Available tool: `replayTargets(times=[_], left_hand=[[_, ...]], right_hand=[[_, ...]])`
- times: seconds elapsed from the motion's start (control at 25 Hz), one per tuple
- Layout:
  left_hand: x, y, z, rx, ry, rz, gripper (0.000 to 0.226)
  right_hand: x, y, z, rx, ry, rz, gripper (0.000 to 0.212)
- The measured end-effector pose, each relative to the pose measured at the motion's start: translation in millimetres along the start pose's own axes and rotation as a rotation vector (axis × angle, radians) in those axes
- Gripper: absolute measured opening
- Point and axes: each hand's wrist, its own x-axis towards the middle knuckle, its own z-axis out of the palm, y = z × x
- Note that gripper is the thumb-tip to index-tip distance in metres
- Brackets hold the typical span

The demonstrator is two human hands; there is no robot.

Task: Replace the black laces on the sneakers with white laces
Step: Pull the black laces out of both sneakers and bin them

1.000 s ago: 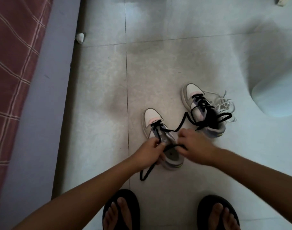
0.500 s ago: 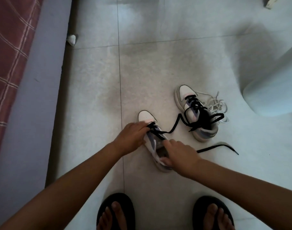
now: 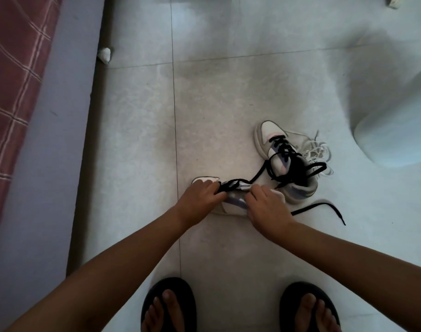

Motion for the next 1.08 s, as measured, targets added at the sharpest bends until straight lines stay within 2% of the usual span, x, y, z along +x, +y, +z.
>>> replayTargets(times=[0.16,0.24,0.32,0.52,0.68,0.8,0.96,1.08], left_hand=[[17,-4,-5,0.108,-0.066,0.157,0.019],[16,-4,-6,0.106,-0.131,0.175,0.023],[15,-7,-8,0.078,-0.159,0.134,0.029],[5,-15,-6,-0.080,-0.293,0.122,0.047],[-11,-20,9,-0.222,-0.307,0.021,0.030],[-12,-9,3,-0.258,-0.247,-0.160,0.019],[-5,24,6,-0.015,-0.087,-0.074,0.022],[-2,27,14,-0.060,-0.028,-0.150,0.022]], right_hand=[[11,5,17,0.330,-0.294,0.121,0.033],[15,9,22,0.408,-0.317,0.170,0.030],[19,12,22,0.413,-0.299,0.170,0.027],[21,19,25,0.284,-0.317,0.035,0.036],[22,21,26,0.167,-0.299,-0.068,0.036],[21,22,27,0.164,-0.280,-0.059,0.037],[21,16,27,0.194,-0.280,-0.010,0.038],[22,17,27,0.188,-0.288,-0.021,0.038]])
